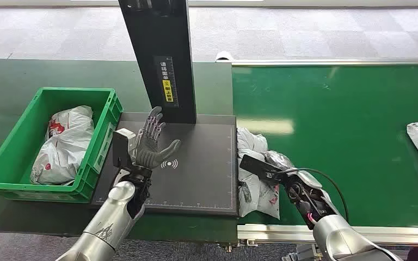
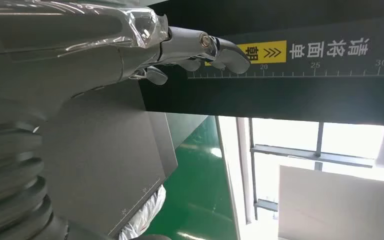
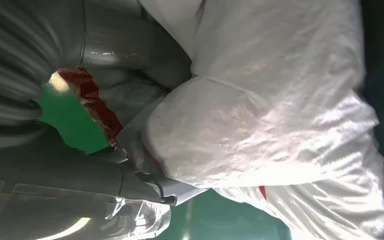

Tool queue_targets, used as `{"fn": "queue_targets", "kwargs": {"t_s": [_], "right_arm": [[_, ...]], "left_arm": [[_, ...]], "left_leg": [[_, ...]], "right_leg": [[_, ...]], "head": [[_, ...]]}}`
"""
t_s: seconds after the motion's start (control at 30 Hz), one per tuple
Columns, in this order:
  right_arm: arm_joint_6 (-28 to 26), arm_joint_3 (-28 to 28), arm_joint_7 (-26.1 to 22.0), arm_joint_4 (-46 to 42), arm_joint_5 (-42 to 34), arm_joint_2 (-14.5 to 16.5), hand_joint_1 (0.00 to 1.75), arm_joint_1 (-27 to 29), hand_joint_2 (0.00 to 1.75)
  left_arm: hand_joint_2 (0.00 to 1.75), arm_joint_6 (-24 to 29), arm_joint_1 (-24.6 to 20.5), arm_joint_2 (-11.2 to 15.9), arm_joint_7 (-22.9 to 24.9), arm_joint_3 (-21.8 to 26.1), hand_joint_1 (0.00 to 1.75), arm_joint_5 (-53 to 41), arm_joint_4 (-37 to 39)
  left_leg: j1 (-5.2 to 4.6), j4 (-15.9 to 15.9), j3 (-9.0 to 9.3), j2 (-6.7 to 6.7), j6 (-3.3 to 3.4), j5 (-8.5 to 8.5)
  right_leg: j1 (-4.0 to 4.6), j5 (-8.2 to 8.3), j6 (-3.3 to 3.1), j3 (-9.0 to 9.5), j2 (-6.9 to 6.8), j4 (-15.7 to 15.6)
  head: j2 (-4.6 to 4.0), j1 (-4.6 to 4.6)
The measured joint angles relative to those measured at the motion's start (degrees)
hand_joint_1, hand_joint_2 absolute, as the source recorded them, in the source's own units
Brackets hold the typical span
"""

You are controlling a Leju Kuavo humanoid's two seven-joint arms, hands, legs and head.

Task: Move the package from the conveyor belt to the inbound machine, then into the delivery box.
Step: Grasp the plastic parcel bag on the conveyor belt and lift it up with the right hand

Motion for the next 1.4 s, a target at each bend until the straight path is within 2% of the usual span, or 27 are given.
{"fn": "queue_targets", "kwargs": {"t_s": [0.3, 0.67, 0.83, 1.13, 1.27, 1.4], "right_arm": [[-4.8, -0.8, -6.3, -2.5, -3.5, 0.1, 1.75, 1.9, 1.75], [-9.2, -3.1, -11.0, -7.6, -7.3, 0.0, 1.75, 5.4, 1.75], [-12.8, -4.6, -14.4, -10.8, -9.5, -0.1, 1.75, 7.5, 1.75], [-14.4, -5.9, -16.0, -13.7, -9.8, -0.1, 1.75, 8.6, 1.75], [-21.0, -6.5, -21.2, -16.5, -10.4, -0.3, 1.75, 10.1, 1.75], [-29.3, -7.7, -26.0, -23.3, -13.1, -0.5, 1.75, 13.3, 1.75]], "left_arm": [[1.75, 0.0, 0.6, 0.4, 0.0, 0.3, 0.0, 0.0, -1.0], [1.75, 0.0, 0.6, 0.5, -0.6, 0.5, 0.0, 0.0, -1.3], [1.75, 0.0, 0.6, 0.5, -1.3, 0.9, 0.0, 0.2, -1.3], [1.75, -0.1, 0.6, 0.5, -1.6, 0.9, 0.0, 0.3, -1.3], [1.75, -0.3, 0.5, 0.4, -2.0, 0.9, 0.0, 0.4, -1.2], [1.75, -0.6, -0.2, 0.2, -2.5, 0.9, 0.0, 0.7, -0.5]], "left_leg": [[0.0, 0.0, -0.09, 0.0, 0.0, 0.0], [0.0, 0.0, -0.27, -0.02, 0.0, 0.0], [-0.01, 0.0, -0.31, -0.04, 0.0, 0.0], [-0.01, 0.0, -0.32, -0.04, 0.0, 0.01], [-0.01, 0.0, -0.32, -0.04, 0.0, 0.01], [-0.01, 0.0, -0.36, -0.06, 0.0, 0.0]], "right_leg": [[0.0, 0.0, 0.0, -0.09, 0.0, 0.0], [0.0, 0.0, 0.0, -0.25, -0.01, 0.0], [-0.01, 0.0, 0.0, -0.28, -0.01, 0.0], [-0.01, 0.0, 0.0, -0.3, -0.01, 0.0], [-0.01, 0.0, 0.0, -0.33, -0.01, 0.0], [-0.01, 0.0, 0.0, -0.36, -0.01, 0.0]], "head": [[0.01, 0.01], [0.01, 0.01], [0.0, 0.01], [0.01, 0.01], [0.01, 0.0], [0.01, 0.01]]}}
